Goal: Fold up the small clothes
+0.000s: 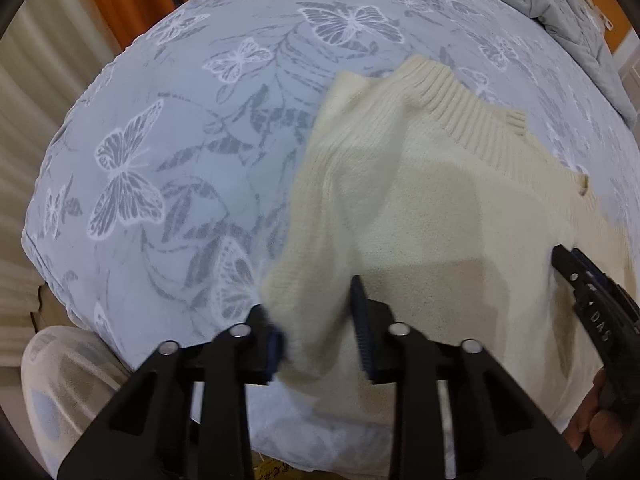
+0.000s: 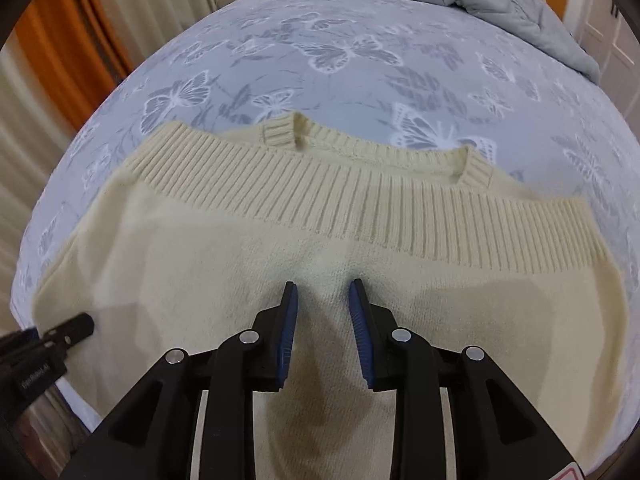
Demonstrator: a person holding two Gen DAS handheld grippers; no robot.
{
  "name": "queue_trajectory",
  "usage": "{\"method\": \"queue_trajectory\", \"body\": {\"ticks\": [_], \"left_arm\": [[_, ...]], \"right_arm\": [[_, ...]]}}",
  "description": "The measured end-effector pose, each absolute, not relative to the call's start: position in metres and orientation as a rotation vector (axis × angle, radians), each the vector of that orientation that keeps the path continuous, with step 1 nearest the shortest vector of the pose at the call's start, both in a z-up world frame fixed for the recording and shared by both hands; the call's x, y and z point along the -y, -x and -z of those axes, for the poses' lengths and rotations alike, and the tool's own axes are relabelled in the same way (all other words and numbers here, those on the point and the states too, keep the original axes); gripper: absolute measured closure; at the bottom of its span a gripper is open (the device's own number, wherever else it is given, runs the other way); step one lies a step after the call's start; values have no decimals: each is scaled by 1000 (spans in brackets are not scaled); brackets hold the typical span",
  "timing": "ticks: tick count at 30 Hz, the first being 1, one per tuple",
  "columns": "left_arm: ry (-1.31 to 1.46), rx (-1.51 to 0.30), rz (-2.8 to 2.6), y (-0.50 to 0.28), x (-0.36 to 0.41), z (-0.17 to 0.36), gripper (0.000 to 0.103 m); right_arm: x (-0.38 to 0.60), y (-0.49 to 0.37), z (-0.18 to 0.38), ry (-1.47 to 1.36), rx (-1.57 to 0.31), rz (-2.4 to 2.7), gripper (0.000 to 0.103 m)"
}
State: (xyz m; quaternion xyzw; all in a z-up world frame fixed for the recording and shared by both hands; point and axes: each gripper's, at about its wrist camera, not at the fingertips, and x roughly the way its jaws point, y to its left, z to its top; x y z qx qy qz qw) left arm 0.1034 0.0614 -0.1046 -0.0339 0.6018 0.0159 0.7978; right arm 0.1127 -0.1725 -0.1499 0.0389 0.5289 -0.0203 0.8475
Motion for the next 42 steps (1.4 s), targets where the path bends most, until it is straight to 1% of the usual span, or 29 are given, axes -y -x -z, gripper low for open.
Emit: {"method": "queue_trajectory", "body": {"ticks": [2, 3, 4, 5, 7, 9, 12, 14, 16, 17, 18, 19, 20, 21, 22, 23, 24, 28, 29, 33, 35, 37, 38, 40, 42], "left_arm": [[99, -1274, -6, -101, -57, 90, 82], [100, -1254, 16, -99, -52, 80, 85], [84, -1228, 42, -96, -44, 67, 89], [68, -1184, 98, -91, -29, 48, 91], [37, -1119, 208, -80, 8, 13, 91], [2, -1074, 293, -69, 41, -6, 91], [-60, -1057, 398, -57, 94, -6, 91], [-103, -1099, 458, -51, 123, 18, 85], [-156, -1136, 486, -40, 140, 43, 68], [-156, -1135, 493, -32, 139, 46, 65], [-147, -1118, 503, -25, 133, 45, 52], [-136, -1087, 510, -17, 124, 41, 38], [-129, -1037, 508, -5, 112, 32, 34], [-132, -1008, 500, 3, 101, 27, 29], [-139, -990, 488, 7, 88, 23, 26], [-150, -982, 462, 12, 70, 21, 26], [-157, -986, 436, 12, 56, 20, 26], [-95, -1050, 280, 14, -17, 29, 26], [-26, -1071, 223, 12, -45, 34, 26], [170, -1117, 81, 8, -109, 46, 26], [212, -1133, 44, 8, -130, 51, 26], [224, -1124, 30, 7, -140, 51, 26], [227, -1116, 31, 8, -143, 49, 26], [230, -1098, 39, 10, -149, 45, 25], [230, -1082, 42, 11, -156, 40, 23]], "right_arm": [[178, -110, 144, -130, -1109, 27, 73], [182, -107, 141, -152, -1102, 20, 73], [190, -102, 134, -184, -1084, 20, 73], [197, -95, 129, -207, -1065, 26, 73], [220, -77, 116, -245, -1026, 48, 73], [245, -57, 106, -283, -996, 88, 73], [297, -19, 100, -359, -978, 179, 72], [318, -2, 102, -383, -978, 218, 71], [336, 16, 103, -416, -984, 241, 69], [341, 21, 102, -439, -982, 233, 65], [344, 27, 98, -464, -973, 210, 61], [345, 29, 94, -477, -967, 189, 49], [344, 27, 90, -489, -965, 161, 44], [338, 27, 86, -494, -962, 128, 43], [327, 21, 82, -487, -962, 77, 41], [315, 15, 80, -474, -969, 39, 35], [300, 7, 79, -458, -983, -5, 33], [242, -22, 90, -418, -1059, -133, 32], [229, -26, 93, -417, -1079, -150, 32], [170, -47, 97, -360, -1111, -248, 32], [137, -71, 99, -274, -1111, -266, 32], [104, -106, 111, -231, -1158, -284, 32], [87, -119, 115, -221, -1184, -311, 33], [50, -131, 104, -217, -1179, -423, 34], [33, -130, 81, -203, -1113, -474, 34]]}}
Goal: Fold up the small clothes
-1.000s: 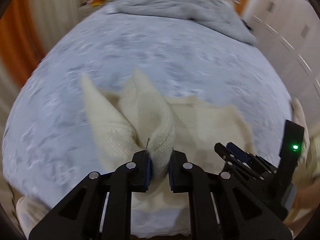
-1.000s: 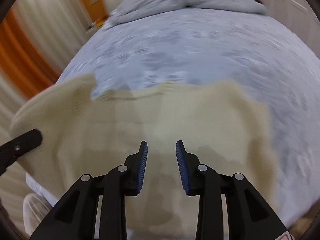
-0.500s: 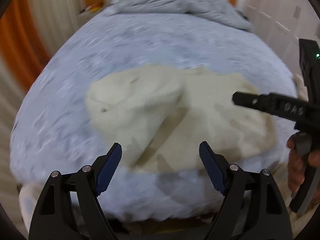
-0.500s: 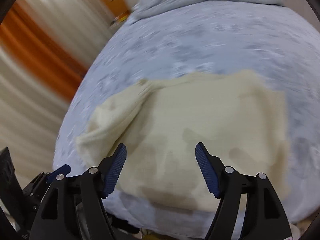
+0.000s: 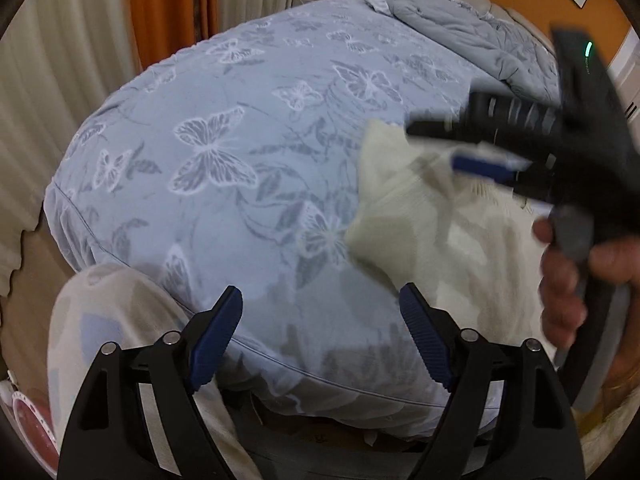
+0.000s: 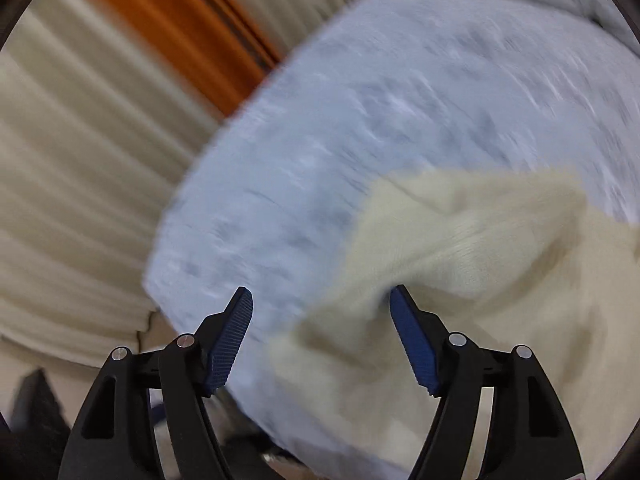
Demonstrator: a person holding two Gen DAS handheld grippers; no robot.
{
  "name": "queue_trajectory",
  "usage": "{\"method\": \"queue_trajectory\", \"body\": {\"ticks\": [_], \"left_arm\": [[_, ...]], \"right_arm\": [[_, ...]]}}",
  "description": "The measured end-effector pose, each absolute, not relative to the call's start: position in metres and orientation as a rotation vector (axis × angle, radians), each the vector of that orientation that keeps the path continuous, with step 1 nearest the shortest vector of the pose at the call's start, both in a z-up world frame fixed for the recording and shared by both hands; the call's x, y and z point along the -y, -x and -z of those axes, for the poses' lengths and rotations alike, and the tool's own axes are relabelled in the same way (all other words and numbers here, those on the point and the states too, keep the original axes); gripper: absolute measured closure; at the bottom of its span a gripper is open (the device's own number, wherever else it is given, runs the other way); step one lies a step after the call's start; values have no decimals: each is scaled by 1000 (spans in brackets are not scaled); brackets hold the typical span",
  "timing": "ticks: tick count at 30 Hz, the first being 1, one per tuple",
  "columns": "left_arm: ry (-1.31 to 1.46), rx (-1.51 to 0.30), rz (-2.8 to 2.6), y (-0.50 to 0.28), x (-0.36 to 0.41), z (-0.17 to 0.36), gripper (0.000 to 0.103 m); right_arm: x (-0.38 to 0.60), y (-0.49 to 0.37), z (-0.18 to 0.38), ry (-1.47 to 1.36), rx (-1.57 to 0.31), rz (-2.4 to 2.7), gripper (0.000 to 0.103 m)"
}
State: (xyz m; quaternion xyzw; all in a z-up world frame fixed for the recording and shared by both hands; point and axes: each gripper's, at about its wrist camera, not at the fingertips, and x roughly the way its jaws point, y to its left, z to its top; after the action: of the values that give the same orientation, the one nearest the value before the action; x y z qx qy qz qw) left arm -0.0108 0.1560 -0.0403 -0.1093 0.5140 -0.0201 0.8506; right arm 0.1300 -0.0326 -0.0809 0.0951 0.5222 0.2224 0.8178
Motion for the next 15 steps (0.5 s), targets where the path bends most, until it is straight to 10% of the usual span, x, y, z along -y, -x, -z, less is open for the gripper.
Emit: {"method": "queue_trajectory", "body": {"ticks": [13, 15], "left_arm": [[357, -1052, -47, 18, -222, 49, 21], [339, -1030, -85, 23, -231, 42, 21]], "right_arm": [[-49, -84, 165, 430, -1269, -360, 21], [-57, -84, 180, 523, -1255, -318, 37]]}}
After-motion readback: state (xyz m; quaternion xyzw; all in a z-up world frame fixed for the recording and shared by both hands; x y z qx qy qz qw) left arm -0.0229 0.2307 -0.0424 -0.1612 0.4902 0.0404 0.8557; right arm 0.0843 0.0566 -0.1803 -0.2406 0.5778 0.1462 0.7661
